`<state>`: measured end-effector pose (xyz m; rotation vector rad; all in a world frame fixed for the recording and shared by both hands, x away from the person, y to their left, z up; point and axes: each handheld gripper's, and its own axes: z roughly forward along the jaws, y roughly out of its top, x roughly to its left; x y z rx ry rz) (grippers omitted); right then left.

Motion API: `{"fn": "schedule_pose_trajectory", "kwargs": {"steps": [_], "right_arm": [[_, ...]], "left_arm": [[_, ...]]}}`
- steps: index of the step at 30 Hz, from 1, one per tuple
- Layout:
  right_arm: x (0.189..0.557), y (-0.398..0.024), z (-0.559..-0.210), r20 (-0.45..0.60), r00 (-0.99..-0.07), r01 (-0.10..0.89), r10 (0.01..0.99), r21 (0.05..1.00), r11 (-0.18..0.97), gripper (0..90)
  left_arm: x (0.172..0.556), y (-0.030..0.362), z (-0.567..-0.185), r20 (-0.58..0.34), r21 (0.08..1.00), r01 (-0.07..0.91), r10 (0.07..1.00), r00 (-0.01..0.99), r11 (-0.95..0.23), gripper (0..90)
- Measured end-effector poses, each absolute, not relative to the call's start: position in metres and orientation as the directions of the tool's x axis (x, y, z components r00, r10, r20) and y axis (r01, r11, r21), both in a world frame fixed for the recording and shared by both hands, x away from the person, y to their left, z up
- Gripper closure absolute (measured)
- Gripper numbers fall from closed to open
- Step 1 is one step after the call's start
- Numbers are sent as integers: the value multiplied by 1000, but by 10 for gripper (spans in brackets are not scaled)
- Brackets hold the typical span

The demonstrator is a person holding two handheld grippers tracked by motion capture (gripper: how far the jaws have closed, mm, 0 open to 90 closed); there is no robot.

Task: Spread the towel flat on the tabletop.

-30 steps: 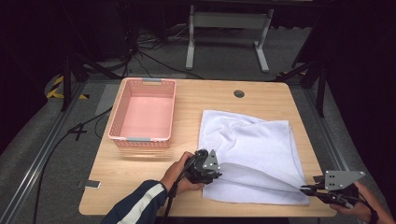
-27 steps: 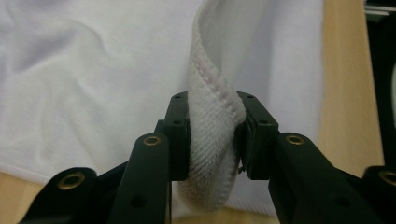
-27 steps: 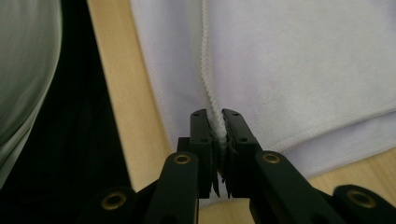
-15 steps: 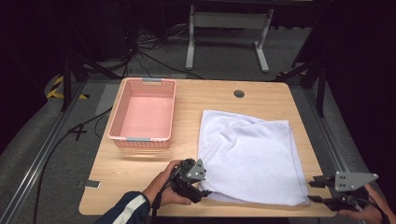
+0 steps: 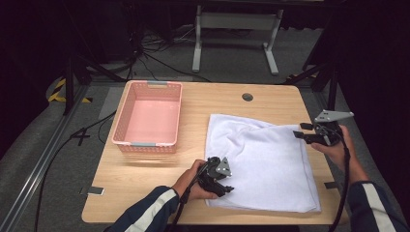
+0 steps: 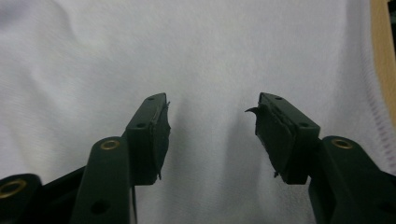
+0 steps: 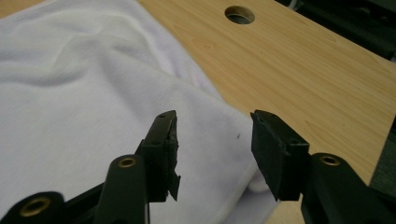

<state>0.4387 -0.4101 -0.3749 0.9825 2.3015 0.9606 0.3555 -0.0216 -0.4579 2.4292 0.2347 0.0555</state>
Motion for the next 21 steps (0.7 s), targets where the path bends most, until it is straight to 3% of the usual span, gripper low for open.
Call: {"fn": "schedule_pose_trajectory", "kwargs": {"steps": [3,6,8,11,17,20,21], "right_arm": [[463,-399,-389,-112,-640,483,760,711,511,484],[474,-388,-407,-124,-672,500,730,651,571,592],[468,-385,-418,-125,-708,483,695,632,606,734],[450,-380,-426,-127,-769,445,626,596,668,776],[413,-375,-427,-127,-842,371,524,567,735,699],[416,-377,-412,-142,-785,391,603,641,660,500],[416,-377,-412,-142,-785,391,603,641,660,500]], "left_arm": [[355,-21,-460,-24,653,152,181,983,-742,442],[350,-17,-459,-21,649,141,167,986,-748,443],[344,-13,-459,-35,643,148,165,986,-752,444],[339,-9,-460,-41,644,156,171,984,-748,452],[314,4,-456,-77,614,150,131,988,-775,448],[317,6,-456,-69,636,154,143,987,-757,429],[317,6,-456,-69,636,154,143,987,-757,395]]}}
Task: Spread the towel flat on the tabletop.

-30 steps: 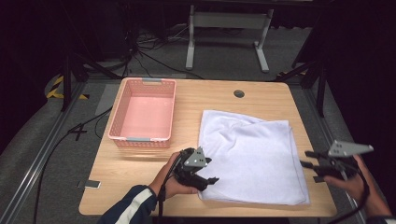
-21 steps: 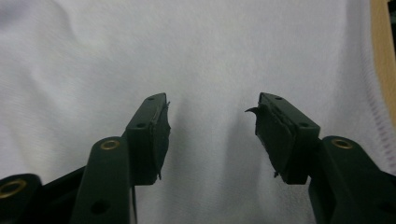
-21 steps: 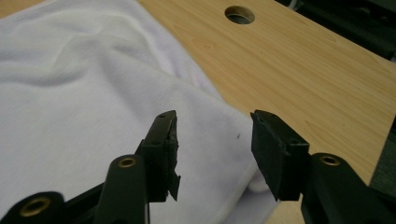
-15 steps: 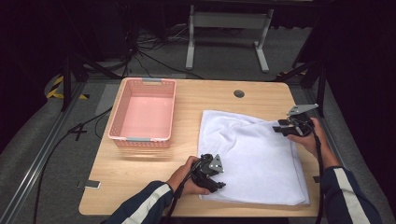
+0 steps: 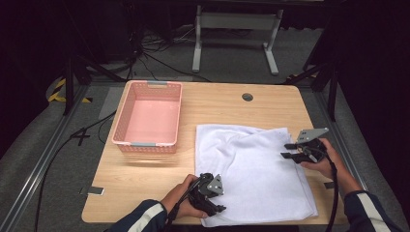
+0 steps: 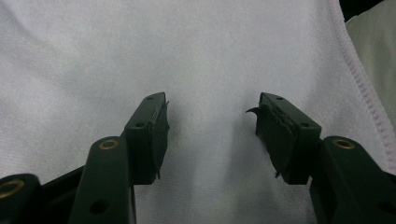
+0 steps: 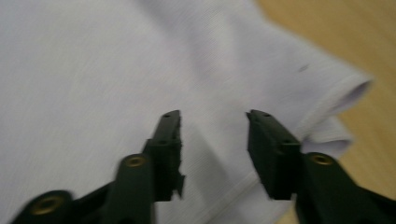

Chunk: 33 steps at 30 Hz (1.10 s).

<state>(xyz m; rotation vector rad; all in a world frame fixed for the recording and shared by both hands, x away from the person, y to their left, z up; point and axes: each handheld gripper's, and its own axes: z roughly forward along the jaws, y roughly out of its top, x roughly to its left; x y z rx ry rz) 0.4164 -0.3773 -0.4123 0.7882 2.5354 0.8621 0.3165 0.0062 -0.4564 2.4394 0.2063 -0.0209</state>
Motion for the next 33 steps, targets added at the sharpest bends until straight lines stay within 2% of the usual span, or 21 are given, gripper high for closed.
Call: {"fn": "schedule_pose_trajectory", "kwargs": {"steps": [1,2,4,5,9,11,12,13,14,15,16,18,21,24,28,29,33], "right_arm": [[422,-378,-407,-143,-754,409,641,661,629,481],[430,-378,-403,-141,-719,425,681,686,590,442],[450,-380,-400,-119,-668,463,734,706,536,395],[466,-383,-403,-99,-612,513,785,705,489,358],[485,-389,-414,-38,-576,572,816,695,436,344],[493,-389,-423,3,-588,596,809,678,431,391],[493,-389,-423,3,-588,596,809,678,431,391],[494,-388,-426,33,-598,609,801,668,427,436],[493,-386,-427,31,-620,596,784,668,445,544],[486,-383,-425,-6,-668,539,745,686,489,702],[486,-383,-425,-6,-668,539,745,686,489,702],[477,-380,-421,-8,-721,494,693,696,521,776],[452,-374,-410,-69,-799,385,597,704,596,786],[428,-370,-405,-82,-864,307,496,695,650,792],[410,-365,-414,-93,-891,289,444,639,713,782],[402,-365,-425,-90,-894,303,439,601,740,679],[395,-370,-433,-52,-889,339,455,592,731,600]], "left_arm": [[322,6,-455,-52,645,166,174,983,-746,395],[328,7,-453,-50,660,187,206,977,-727,351],[339,10,-449,-57,709,223,260,964,-669,351],[350,10,-447,-37,721,236,304,952,-651,338],[365,7,-450,11,711,224,329,944,-667,326],[372,5,-453,2,697,241,337,941,-675,324],[375,4,-456,27,692,237,352,936,-682,324],[377,5,-458,24,687,245,358,934,-684,325],[379,5,-460,3,681,260,357,934,-685,325],[380,5,-460,-1,678,264,359,933,-686,321],[381,6,-461,7,678,258,357,934,-688,321],[380,9,-460,-9,671,268,354,935,-691,322],[376,13,-460,-19,654,273,345,938,-706,338],[372,16,-460,-19,643,263,329,944,-719,346],[368,18,-459,-14,633,253,316,949,-732,344],[367,19,-459,-27,638,261,318,948,-724,340],[371,23,-454,-30,660,272,338,941,-700,337]]}}
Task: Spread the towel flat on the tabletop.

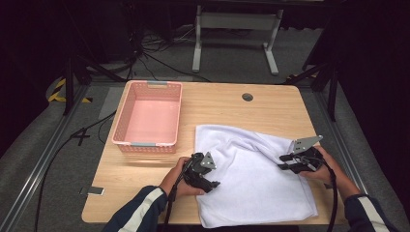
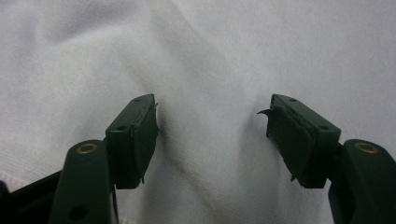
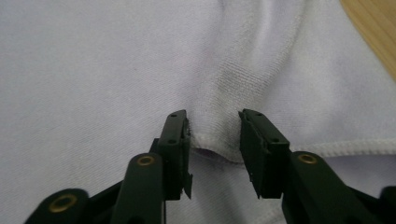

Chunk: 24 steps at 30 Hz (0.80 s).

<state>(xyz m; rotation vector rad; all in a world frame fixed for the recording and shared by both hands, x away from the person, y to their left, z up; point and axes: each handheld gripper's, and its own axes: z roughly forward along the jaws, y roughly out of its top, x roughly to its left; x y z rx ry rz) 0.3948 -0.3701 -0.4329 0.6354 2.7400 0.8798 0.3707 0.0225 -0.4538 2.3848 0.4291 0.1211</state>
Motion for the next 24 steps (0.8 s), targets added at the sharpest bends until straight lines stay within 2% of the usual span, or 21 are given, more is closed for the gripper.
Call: {"fn": "schedule_pose_trajectory", "kwargs": {"steps": [4,7,10,11,13,15,17,20,24], "right_arm": [[390,-381,-422,-64,-871,347,486,619,704,569],[389,-391,-406,-44,-844,357,535,698,621,559],[393,-395,-398,-34,-807,373,589,744,554,591],[398,-393,-397,-29,-783,396,621,747,534,614],[400,-389,-400,-37,-780,405,624,731,549,603],[404,-379,-411,-46,-789,418,612,689,592,585],[410,-373,-425,-38,-797,441,603,645,624,546],[412,-372,-433,-31,-797,457,603,622,636,544],[415,-372,-441,-17,-797,465,604,620,631,639]], "left_arm": [[378,19,-444,-16,706,293,399,917,-645,323],[382,17,-441,-5,720,287,408,913,-632,322],[391,13,-434,-9,746,297,437,900,-596,322],[397,8,-432,32,745,285,459,888,-603,325],[402,6,-432,44,745,279,461,886,-606,327],[414,3,-433,55,752,295,502,863,-590,329],[430,1,-435,19,761,346,551,834,-549,328],[438,-1,-436,25,762,352,568,822,-543,334],[451,-5,-436,31,767,369,605,796,-525,329]]}}
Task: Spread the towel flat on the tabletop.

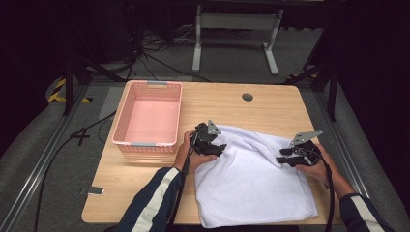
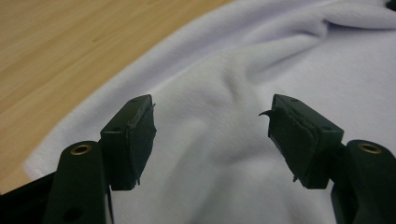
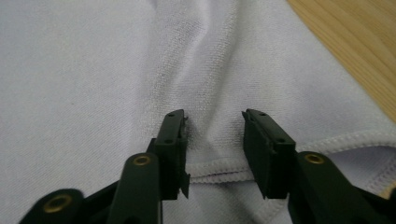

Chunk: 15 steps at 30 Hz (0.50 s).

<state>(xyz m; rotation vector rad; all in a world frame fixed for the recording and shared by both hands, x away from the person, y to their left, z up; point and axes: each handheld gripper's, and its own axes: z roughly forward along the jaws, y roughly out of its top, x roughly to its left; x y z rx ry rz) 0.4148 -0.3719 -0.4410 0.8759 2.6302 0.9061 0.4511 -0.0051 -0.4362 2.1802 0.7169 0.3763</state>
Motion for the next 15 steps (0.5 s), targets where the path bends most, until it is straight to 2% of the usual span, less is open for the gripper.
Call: {"fn": "schedule_pose_trajectory", "kwargs": {"steps": [2,3,7,12,15], "right_arm": [[414,-373,-440,-42,-806,439,591,627,643,815],[414,-374,-439,-55,-808,429,587,627,650,849],[411,-380,-428,-122,-786,408,606,634,657,872],[411,-395,-411,-112,-753,407,648,695,593,870],[414,-398,-407,-144,-734,399,664,700,592,872]], "left_arm": [[457,-6,-436,33,767,376,617,786,-520,318],[460,-6,-436,19,770,385,622,783,-509,321],[467,-7,-436,38,768,387,639,768,-511,320],[480,-9,-441,56,758,410,677,734,-507,316],[485,-8,-444,58,755,420,690,722,-503,316]]}}
